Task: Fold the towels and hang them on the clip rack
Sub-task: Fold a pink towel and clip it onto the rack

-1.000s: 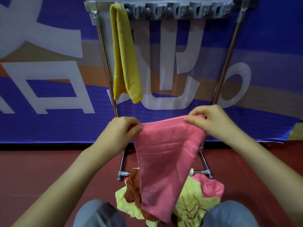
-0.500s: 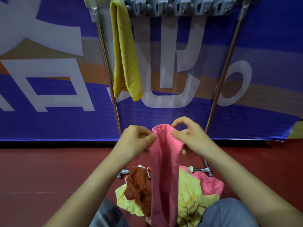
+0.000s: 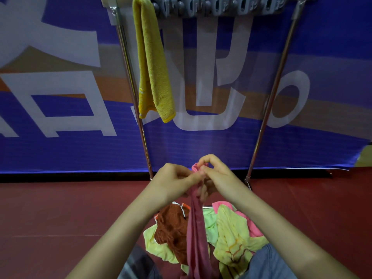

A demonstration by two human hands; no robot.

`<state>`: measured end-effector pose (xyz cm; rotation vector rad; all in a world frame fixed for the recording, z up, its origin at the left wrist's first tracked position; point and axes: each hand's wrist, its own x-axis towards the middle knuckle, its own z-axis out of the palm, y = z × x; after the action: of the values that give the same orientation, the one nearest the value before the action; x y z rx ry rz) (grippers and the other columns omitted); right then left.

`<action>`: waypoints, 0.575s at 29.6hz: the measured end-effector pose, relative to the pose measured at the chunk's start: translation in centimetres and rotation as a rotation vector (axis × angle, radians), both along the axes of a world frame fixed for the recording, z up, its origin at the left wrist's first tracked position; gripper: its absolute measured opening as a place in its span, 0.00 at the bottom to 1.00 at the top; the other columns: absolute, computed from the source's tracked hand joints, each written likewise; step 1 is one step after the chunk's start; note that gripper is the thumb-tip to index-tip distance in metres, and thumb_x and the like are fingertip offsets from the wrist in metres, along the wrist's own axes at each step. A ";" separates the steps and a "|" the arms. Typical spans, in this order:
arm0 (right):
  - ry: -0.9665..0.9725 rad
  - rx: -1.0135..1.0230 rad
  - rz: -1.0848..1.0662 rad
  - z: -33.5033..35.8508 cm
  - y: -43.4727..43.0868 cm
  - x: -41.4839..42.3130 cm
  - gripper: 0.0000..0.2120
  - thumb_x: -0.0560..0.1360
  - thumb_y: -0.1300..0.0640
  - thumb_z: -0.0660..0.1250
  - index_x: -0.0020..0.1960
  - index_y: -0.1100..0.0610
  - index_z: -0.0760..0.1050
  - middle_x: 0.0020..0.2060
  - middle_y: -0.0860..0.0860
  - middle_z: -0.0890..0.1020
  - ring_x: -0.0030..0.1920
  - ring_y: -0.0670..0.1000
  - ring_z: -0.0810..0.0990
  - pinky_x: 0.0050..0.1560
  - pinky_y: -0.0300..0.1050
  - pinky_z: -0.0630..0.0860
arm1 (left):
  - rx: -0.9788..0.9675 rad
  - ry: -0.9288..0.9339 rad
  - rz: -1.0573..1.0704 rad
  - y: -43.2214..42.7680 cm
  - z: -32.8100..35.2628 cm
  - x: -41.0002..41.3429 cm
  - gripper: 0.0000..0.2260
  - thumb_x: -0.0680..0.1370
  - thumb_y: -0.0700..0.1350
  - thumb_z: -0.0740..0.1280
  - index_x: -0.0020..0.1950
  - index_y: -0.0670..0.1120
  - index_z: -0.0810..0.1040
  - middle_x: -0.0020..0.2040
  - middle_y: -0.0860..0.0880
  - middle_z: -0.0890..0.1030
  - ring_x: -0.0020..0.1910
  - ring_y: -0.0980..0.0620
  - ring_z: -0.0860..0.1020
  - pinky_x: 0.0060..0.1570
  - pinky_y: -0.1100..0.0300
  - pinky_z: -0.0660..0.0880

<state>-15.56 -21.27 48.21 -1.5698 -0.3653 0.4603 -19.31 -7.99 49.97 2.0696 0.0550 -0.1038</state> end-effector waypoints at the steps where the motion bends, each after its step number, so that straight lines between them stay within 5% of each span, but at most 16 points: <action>1: 0.009 0.006 -0.003 0.0 0.0 -0.1 0.10 0.79 0.64 0.52 0.42 0.54 0.65 0.21 0.53 0.73 0.19 0.48 0.73 0.21 0.37 0.70 | 0.010 -0.003 -0.009 0.0 0.0 -0.1 0.12 0.72 0.52 0.68 0.39 0.43 0.82 0.34 0.44 0.83 0.34 0.55 0.79 0.43 0.56 0.78; 6: -0.008 -0.010 0.081 -0.2 -0.4 -0.6 0.11 0.80 0.62 0.48 0.43 0.55 0.65 0.23 0.53 0.75 0.20 0.47 0.74 0.24 0.36 0.71 | 0.106 -0.019 -0.078 0.3 -0.2 -0.2 0.06 0.74 0.40 0.66 0.41 0.41 0.81 0.35 0.40 0.81 0.34 0.53 0.75 0.38 0.60 0.74; 9: -0.017 -0.070 0.147 -0.2 -1.1 -0.5 0.12 0.80 0.56 0.47 0.44 0.55 0.66 0.21 0.50 0.76 0.20 0.47 0.74 0.25 0.36 0.71 | 0.163 -0.030 -0.142 0.6 -0.1 -0.4 0.07 0.74 0.35 0.63 0.45 0.35 0.80 0.39 0.33 0.80 0.34 0.52 0.74 0.41 0.53 0.75; 13: -0.120 -0.251 0.215 0.4 -2.3 0.1 0.12 0.80 0.53 0.49 0.45 0.54 0.69 0.20 0.50 0.76 0.18 0.47 0.72 0.23 0.35 0.70 | 0.216 -0.061 -0.236 0.6 0.1 -0.6 0.09 0.74 0.35 0.62 0.47 0.39 0.81 0.37 0.42 0.81 0.33 0.58 0.75 0.38 0.64 0.73; 17: -0.238 -0.393 0.246 1.3 -3.6 0.5 0.11 0.79 0.52 0.52 0.47 0.55 0.71 0.21 0.51 0.76 0.19 0.47 0.73 0.23 0.36 0.70 | 0.230 -0.095 -0.272 0.8 0.6 -0.7 0.09 0.76 0.37 0.62 0.50 0.43 0.81 0.43 0.45 0.84 0.39 0.53 0.80 0.44 0.63 0.75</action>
<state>-15.01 -24.91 49.50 -1.9801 -0.6878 0.5599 -20.03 -7.24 50.53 2.3001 -0.2856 -0.1716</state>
